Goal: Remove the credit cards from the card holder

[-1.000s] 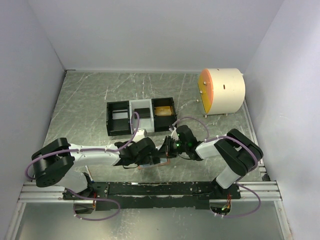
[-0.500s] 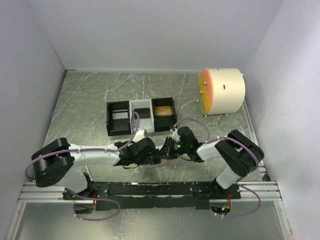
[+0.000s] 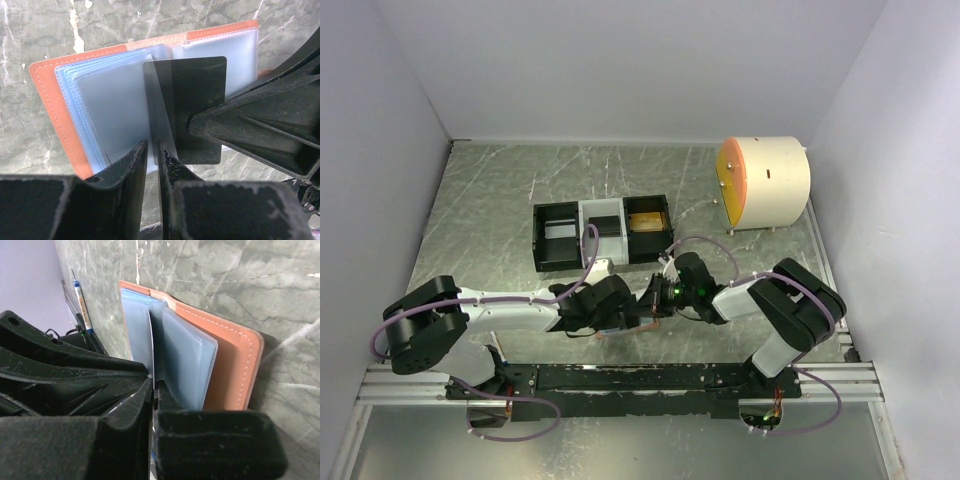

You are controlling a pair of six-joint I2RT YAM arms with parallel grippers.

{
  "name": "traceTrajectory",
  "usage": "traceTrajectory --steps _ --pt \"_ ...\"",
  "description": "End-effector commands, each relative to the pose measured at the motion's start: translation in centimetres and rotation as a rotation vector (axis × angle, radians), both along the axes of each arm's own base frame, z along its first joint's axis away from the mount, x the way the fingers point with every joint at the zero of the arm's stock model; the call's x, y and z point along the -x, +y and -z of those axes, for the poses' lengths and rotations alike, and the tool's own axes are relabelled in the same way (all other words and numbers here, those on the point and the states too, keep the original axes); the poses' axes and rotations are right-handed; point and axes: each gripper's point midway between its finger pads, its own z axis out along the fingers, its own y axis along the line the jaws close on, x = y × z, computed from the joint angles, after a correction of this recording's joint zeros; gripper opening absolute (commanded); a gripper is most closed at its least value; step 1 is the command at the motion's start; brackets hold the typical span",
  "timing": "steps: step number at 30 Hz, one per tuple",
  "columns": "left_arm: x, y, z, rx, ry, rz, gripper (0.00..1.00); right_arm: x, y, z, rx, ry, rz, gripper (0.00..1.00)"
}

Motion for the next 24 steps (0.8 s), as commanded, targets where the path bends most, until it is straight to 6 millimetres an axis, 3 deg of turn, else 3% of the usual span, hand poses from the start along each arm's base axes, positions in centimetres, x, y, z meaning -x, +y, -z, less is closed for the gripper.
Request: traceTrajectory --steps 1,7,14,17,21,24 --pt "0.3 1.4 0.6 -0.059 -0.001 -0.006 0.26 -0.5 -0.1 -0.3 0.012 -0.027 0.014 0.00" --pt "0.0 1.6 -0.5 -0.028 -0.032 -0.010 0.30 -0.8 -1.3 -0.9 0.066 -0.070 0.052 0.00" --pt "-0.3 1.6 -1.6 0.018 -0.067 -0.024 0.37 0.2 -1.0 -2.3 0.001 -0.064 0.028 0.00" --pt "-0.2 1.3 -1.9 0.060 -0.081 -0.011 0.46 -0.2 -1.3 -2.5 0.027 -0.098 0.042 0.00" --pt "-0.3 0.9 -3.1 0.091 -0.110 0.020 0.73 -0.6 -1.5 -3.3 0.031 -0.151 0.050 0.00" --pt "-0.8 1.7 -4.0 0.070 -0.131 -0.011 0.85 -0.8 -1.6 -3.7 0.042 -0.171 0.057 0.00"
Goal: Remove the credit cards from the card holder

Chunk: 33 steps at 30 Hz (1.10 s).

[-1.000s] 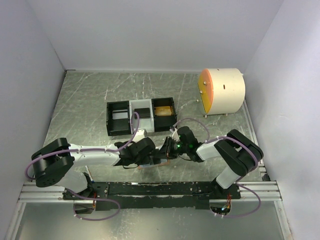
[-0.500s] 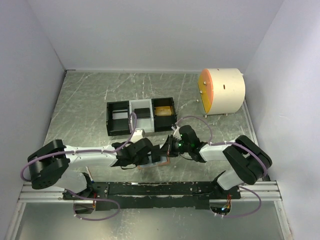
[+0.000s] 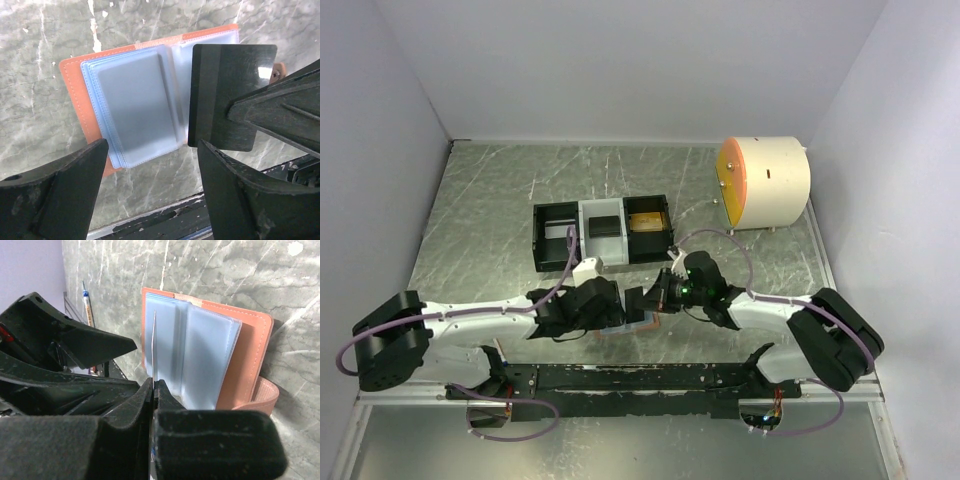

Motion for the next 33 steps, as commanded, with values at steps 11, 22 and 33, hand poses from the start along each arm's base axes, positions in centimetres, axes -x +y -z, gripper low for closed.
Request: traceTrajectory --steps 11,22,33 --pt "-4.0 3.1 -4.7 -0.043 -0.088 -0.029 0.95 -0.6 0.2 -1.0 0.089 -0.116 -0.020 0.00" --pt "-9.4 9.8 -9.4 -0.086 -0.154 -0.144 0.99 -1.4 0.7 -6.6 0.067 -0.491 0.005 0.00" --pt "-11.4 18.7 -13.0 -0.324 -0.287 -0.372 0.99 -3.7 0.4 -10.5 0.231 -0.883 -0.049 0.00"
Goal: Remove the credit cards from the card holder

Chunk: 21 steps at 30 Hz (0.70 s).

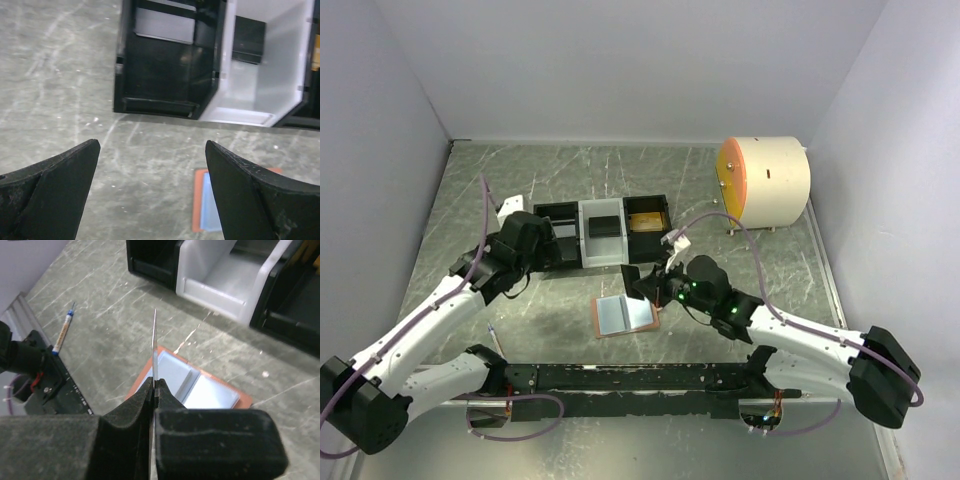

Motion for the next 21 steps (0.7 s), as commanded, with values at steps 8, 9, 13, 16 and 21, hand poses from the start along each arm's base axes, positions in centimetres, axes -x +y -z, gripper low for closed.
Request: traceTrajectory --steps 8,9,13,16,21 --pt "-0.9 4.7 -4.2 -0.297 -0.075 -0.024 0.99 -6.5 1.5 -2.7 0.354 -0.426 -0.022 0.00" --pt "-0.9 4.8 -4.0 -0.308 -0.075 -0.024 0.98 -6.9 2.0 -3.0 0.370 -0.454 -0.039 0.00" --pt "-1.0 4.8 -3.0 -0.293 -0.078 -0.041 0.98 -8.7 3.4 -4.2 0.415 -0.513 -0.041 0.00" --pt "-0.4 5.5 -2.5 -0.286 -0.051 -0.062 0.98 -9.4 4.9 -4.0 0.446 -0.503 -0.093 0.00" --pt "0.2 5.1 -3.5 -0.214 -0.114 -0.032 1.00 -10.9 6.1 -2.7 0.525 -0.510 -0.124 0.00"
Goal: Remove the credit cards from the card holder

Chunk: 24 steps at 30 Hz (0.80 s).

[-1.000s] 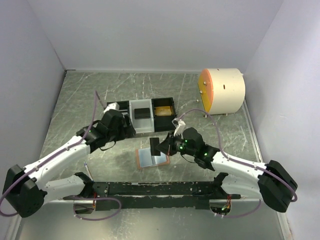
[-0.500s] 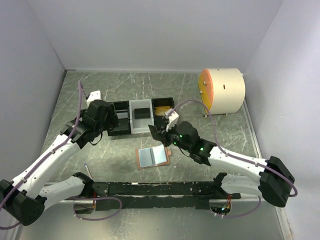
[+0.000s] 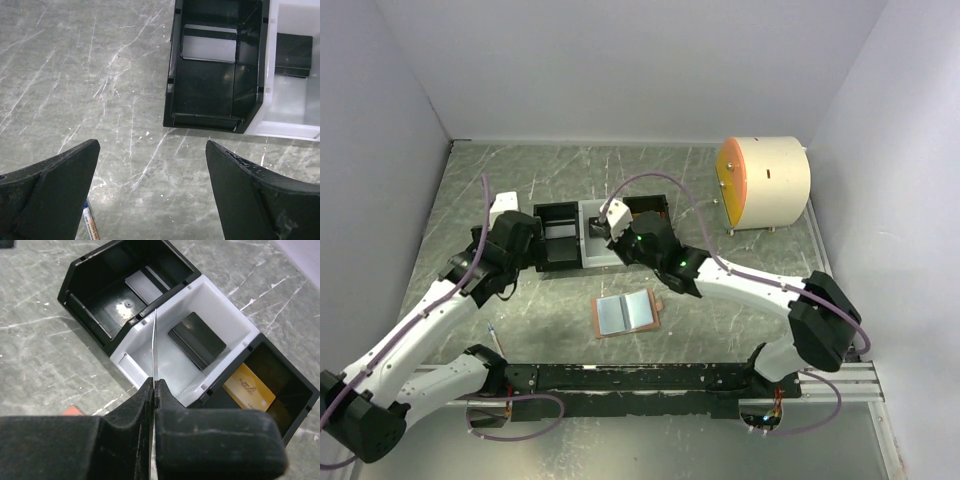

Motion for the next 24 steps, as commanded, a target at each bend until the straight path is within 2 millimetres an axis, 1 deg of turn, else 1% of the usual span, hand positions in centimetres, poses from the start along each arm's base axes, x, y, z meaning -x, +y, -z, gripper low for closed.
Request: traceTrajectory --steps 1,2,3,4,8,12,21,24 --pt "0.1 0.2 -1.8 0.056 -0.086 0.012 1.00 -1.6 0.3 1.1 0.102 -0.037 -0.004 0.00" --pt "0.0 0.5 -1.9 0.057 -0.089 0.000 1.00 -1.8 0.3 2.0 0.124 -0.028 -0.002 0.00" --pt "0.0 0.8 -1.9 0.059 -0.086 -0.011 1.00 -2.4 0.7 1.3 0.127 -0.047 -0.005 0.00" --pt "0.0 1.1 -1.9 0.062 -0.083 -0.023 1.00 -2.8 0.9 1.4 0.144 -0.056 -0.006 0.00" --pt "0.0 2.8 -1.5 0.035 -0.065 -0.108 0.99 -4.2 1.2 2.2 0.214 -0.098 0.001 0.00" --pt "0.4 4.2 -1.9 -0.004 -0.067 -0.179 1.00 -5.3 1.7 3.0 0.278 -0.138 -0.014 0.00" --pt "0.5 4.4 -2.5 0.002 -0.111 -0.177 1.00 -8.8 2.1 4.7 0.447 -0.252 0.007 0.00" --pt "0.5 4.7 -2.5 -0.012 -0.104 -0.187 1.00 -9.4 2.3 6.0 0.510 -0.274 -0.019 0.00"
